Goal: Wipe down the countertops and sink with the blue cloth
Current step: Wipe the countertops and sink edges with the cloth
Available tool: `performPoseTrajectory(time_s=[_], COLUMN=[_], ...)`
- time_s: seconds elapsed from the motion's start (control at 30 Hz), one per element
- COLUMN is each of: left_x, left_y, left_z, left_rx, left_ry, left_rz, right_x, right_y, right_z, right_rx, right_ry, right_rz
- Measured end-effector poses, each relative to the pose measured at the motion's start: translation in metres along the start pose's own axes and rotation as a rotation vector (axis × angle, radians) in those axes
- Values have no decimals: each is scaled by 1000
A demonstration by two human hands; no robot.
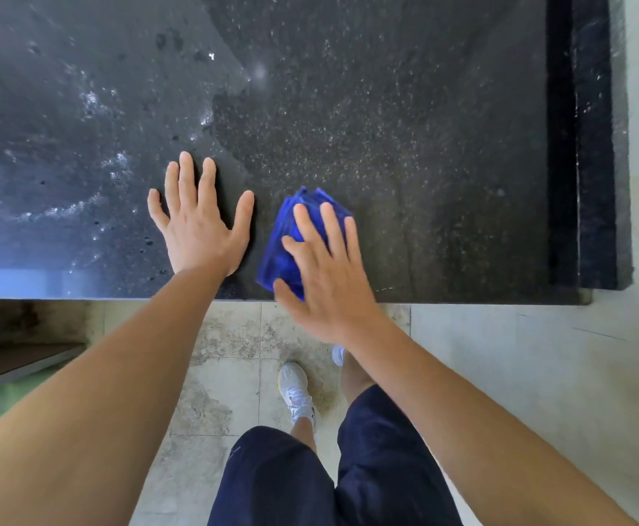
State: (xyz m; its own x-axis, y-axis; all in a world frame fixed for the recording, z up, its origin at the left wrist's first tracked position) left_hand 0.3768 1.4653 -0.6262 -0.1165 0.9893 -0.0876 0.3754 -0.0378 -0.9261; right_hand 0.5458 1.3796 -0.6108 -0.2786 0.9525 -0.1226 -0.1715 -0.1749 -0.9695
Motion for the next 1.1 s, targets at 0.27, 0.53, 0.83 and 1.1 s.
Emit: performPoseTrajectory(time_s=[0.27, 0.53, 0.83, 1.1], left_x=[-1, 0, 1, 2], left_y=[0, -1, 0, -3], left_z=[0, -3, -1, 0], left_rx=[-2, 34, 57, -10], left_ry=[-28, -48, -44, -34], left_rz=[4, 3, 34, 102], right_x=[19, 29, 60, 41], right_y=[-16, -33, -20, -11], right_z=[-64, -146, -100, -78], right_rx=[2, 24, 15, -89], right_ry=[-53, 290, 287, 317], right_rz=[-42, -23, -42, 71])
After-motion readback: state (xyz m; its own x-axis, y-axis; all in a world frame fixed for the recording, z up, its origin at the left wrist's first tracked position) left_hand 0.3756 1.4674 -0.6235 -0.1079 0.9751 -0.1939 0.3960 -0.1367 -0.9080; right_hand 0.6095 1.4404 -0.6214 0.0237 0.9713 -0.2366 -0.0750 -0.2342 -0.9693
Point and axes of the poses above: each hand's wrist, its own x-axis towards the middle knuckle, its own y-axis out of the palm, z = x × y, the point moved 5 cm from there along x, towards the middle knuckle, and after that the axes turned 10 degrees about -x, right-handed, at the moved point
